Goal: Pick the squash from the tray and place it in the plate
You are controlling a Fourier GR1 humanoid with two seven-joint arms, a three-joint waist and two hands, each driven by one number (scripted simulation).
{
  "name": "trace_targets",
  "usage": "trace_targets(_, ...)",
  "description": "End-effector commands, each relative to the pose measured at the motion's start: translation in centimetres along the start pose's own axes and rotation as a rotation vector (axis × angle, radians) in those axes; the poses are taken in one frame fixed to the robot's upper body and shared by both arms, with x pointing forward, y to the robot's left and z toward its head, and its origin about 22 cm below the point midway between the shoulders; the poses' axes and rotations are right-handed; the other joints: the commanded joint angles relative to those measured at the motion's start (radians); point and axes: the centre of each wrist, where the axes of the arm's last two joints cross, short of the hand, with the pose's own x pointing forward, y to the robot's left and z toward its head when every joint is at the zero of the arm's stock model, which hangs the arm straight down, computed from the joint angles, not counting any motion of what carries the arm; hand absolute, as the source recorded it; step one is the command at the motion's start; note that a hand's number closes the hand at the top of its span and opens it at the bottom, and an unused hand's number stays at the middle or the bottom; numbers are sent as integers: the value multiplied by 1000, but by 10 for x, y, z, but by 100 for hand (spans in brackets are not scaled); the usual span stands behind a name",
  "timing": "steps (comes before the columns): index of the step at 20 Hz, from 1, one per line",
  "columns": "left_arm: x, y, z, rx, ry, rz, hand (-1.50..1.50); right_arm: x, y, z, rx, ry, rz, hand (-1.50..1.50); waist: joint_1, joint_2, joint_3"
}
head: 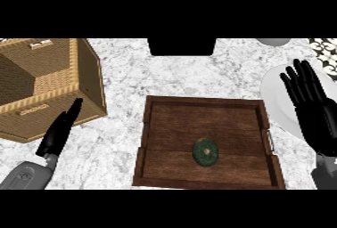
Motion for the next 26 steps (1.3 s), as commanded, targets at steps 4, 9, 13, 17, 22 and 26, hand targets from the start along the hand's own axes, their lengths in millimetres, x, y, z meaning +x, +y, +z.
trace_targets(4,-11,-10,19,145,80,167,0,16,66,12,-8,39,-68,150,-14,2,-30)
trace_targets(9,-10,-18,13,139,132,249,0,12,-19,9,28,23,821,150,-44,-11,-69)
trace_targets(13,-10,-43,23,140,151,351,0,-44,61,65,-292,34,527,150,-49,-1,-27)
trace_targets(17,-3,-27,18,133,152,355,0,-53,117,88,-276,-88,184,-150,-31,4,-22)
trace_targets(22,-11,-39,22,126,139,349,0,-78,111,107,20,-35,460,-150,-19,9,-29)
trace_targets(26,-6,-43,22,139,134,328,0,-73,85,102,37,46,751,-150,-21,6,-32)
